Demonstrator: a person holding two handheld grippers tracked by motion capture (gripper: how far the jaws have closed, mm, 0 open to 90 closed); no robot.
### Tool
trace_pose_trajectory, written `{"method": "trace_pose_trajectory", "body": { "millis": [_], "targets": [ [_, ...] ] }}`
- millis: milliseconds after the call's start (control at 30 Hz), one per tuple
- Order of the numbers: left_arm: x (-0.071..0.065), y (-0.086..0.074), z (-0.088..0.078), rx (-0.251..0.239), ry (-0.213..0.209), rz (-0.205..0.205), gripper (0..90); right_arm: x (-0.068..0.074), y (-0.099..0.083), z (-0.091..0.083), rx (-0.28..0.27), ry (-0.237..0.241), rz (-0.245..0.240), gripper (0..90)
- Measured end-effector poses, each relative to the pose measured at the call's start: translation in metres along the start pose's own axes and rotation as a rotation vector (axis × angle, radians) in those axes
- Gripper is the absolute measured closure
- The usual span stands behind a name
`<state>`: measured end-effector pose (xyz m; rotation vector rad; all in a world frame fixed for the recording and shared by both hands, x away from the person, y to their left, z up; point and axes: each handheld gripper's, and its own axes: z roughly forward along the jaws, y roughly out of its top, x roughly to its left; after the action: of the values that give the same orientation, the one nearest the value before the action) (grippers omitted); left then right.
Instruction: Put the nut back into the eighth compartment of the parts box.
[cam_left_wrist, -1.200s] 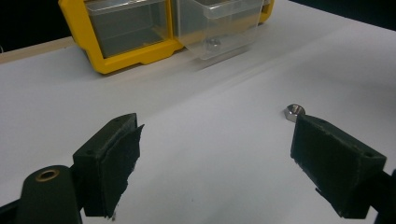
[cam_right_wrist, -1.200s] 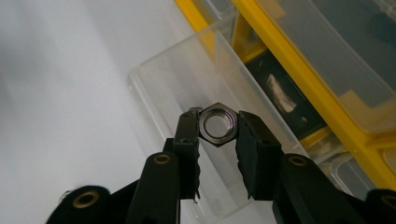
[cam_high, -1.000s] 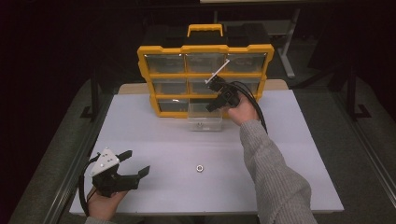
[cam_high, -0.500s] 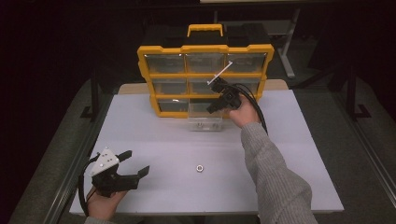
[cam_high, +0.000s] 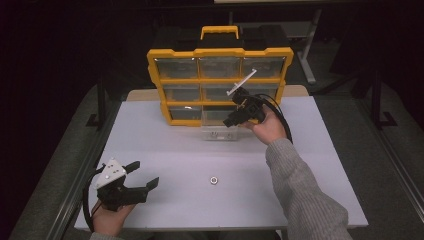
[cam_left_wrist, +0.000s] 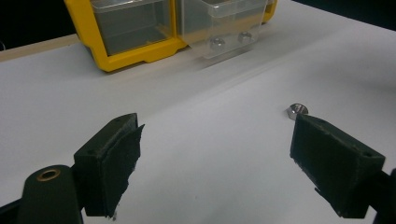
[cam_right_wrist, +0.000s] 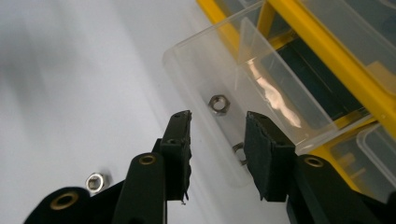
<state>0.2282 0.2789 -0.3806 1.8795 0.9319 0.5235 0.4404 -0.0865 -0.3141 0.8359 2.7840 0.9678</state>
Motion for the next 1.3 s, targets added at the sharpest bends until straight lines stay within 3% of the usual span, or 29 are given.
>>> {"method": "trace_pose_trajectory", "body": {
  "millis": [233,433,667,700,833,967,1000,1300],
  "targets": [
    [-0.005,0.000,0.005,0.009,-0.010,0.013,15.9,0.015,-0.016,-0.006,-0.042,0.042,-0.040,57.8],
    [-0.006,0.000,0.005,0.016,-0.010,0.017,15.9,0.031,-0.031,0.001,-0.045,0.062,-0.057,55.0],
    [-0.006,0.000,0.006,0.003,-0.012,0.009,15.8,0.047,-0.044,0.013,-0.019,0.085,-0.055,52.5],
    [-0.006,0.000,0.005,0.002,-0.012,0.006,15.9,0.051,-0.048,0.018,-0.016,0.085,-0.078,52.0],
    [-0.005,0.000,0.004,0.008,-0.010,0.016,15.8,0.059,-0.053,0.023,-0.007,0.095,-0.085,51.7],
    [-0.005,0.000,0.004,0.013,-0.011,0.018,15.8,0.064,-0.060,0.030,0.003,0.099,-0.112,51.5],
    [-0.005,0.000,0.003,0.017,-0.011,0.022,15.9,0.067,-0.061,0.031,0.016,0.103,-0.097,51.3],
    [-0.004,0.000,0.003,0.018,-0.012,0.019,15.9,0.078,-0.068,0.053,0.050,0.121,-0.120,51.4]
  ]
}}
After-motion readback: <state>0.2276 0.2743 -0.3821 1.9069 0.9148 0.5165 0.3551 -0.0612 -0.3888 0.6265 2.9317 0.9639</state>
